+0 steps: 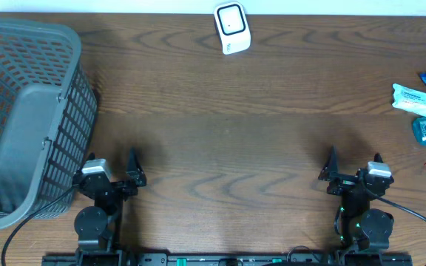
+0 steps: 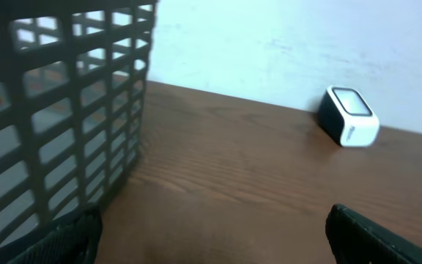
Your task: Scan the item barcode
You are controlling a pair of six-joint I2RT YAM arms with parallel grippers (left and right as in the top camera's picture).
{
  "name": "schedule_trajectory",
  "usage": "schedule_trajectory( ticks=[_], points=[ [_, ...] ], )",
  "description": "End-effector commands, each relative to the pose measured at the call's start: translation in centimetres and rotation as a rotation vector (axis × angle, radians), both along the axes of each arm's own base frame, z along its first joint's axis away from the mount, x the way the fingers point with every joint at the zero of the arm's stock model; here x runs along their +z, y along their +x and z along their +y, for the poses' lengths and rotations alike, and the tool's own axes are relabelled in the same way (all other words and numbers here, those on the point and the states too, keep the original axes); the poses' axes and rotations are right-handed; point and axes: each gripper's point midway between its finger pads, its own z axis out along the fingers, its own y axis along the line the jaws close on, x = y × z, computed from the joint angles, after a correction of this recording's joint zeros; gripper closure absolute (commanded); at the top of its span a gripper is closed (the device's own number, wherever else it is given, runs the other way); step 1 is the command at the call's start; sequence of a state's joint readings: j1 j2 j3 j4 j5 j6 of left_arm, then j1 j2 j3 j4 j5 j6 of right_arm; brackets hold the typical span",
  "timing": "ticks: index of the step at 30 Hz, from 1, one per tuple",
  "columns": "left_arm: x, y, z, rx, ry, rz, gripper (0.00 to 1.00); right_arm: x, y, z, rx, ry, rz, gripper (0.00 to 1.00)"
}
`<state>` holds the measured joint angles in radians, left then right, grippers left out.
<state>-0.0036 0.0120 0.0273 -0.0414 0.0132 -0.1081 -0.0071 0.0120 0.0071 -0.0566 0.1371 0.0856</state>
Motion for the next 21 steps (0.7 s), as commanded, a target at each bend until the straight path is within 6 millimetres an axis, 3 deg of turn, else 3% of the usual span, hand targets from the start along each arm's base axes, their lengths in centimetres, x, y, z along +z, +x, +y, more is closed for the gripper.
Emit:
schedule_trajectory(
  ticks=[1,21],
  points=[
    [-1.68,-0.06,-0.59,-0.040,0.067,0.046,0.02,-0.02,-0.08,-0.40,-0.020,-0.013,0.001,0.01],
    [-1.65,-0.05,-0.66,-0.044,0.065,0.045,0.02,-0.02,-0.08,-0.40,-0.020,-0.013,0.001,0.01]
  ],
)
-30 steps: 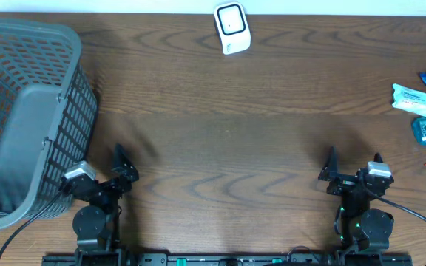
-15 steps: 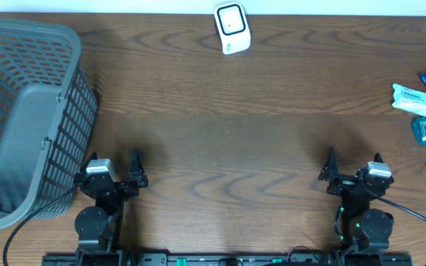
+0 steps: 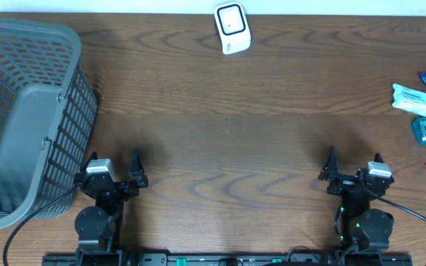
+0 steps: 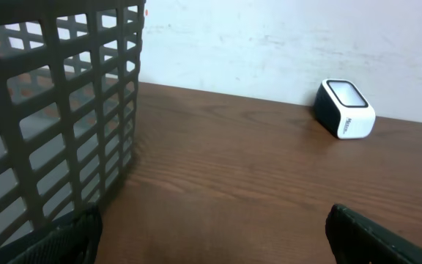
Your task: Scan the item barcode
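Observation:
The white barcode scanner [image 3: 232, 27] with its dark window stands at the table's far edge; the left wrist view shows the scanner [image 4: 345, 108] against the wall. Several packaged items lie at the right edge: a pale teal packet [image 3: 413, 98], a blue pouch, a blue wrapper and a red one. My left gripper [image 3: 121, 176] rests open at the near left beside the basket, nothing between its fingertips [image 4: 365, 235]. My right gripper [image 3: 352, 171] sits open at the near right, also empty.
A large grey mesh basket [image 3: 21, 118] fills the left side of the table, its wall [image 4: 57, 117] close to my left gripper. The brown wooden table [image 3: 228, 133] meets a white wall at the back.
My left gripper has turned slightly to the right, so the basket wall fills less of its wrist view and the scanner sits a little further left. The right arm is unmoved.

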You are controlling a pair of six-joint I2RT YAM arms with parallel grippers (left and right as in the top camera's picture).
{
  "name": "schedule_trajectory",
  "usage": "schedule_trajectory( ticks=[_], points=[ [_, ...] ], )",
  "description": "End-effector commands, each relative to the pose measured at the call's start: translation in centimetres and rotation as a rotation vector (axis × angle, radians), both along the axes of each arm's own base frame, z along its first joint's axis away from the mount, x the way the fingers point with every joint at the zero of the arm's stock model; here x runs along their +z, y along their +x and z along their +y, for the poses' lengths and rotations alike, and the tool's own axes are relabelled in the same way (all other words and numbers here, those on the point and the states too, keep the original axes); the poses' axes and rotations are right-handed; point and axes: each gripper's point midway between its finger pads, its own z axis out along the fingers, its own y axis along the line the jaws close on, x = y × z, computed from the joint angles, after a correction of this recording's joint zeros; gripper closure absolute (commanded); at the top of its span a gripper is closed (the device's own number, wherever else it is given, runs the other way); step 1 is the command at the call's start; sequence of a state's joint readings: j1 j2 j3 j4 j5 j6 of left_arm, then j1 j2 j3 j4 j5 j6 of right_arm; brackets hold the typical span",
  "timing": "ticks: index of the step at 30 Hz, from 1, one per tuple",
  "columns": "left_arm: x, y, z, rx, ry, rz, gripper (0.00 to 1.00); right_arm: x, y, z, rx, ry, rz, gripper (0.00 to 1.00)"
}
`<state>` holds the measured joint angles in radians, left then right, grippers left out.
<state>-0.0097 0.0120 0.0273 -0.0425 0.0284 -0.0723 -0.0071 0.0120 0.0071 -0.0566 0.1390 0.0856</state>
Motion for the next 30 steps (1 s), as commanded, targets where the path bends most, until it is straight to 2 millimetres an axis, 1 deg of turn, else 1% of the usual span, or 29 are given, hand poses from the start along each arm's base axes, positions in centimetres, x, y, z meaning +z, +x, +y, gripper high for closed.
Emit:
schedule_trajectory(
  ticks=[1,7,30],
  points=[
    [-1.62,-0.06,-0.24,-0.018,0.039,0.043,0.02,-0.02,-0.08,-0.36,-0.018,-0.013,0.001,0.01],
    [-1.50,-0.05,-0.82,-0.052,0.037,0.037,0.02,-0.02,-0.08,-0.36,-0.018,-0.013,0.001,0.01],
    [-1.52,-0.03,-0.74,-0.047,0.037,0.038,0.02,-0.02,-0.08,-0.36,-0.018,-0.013,0.001,0.01]
  ],
)
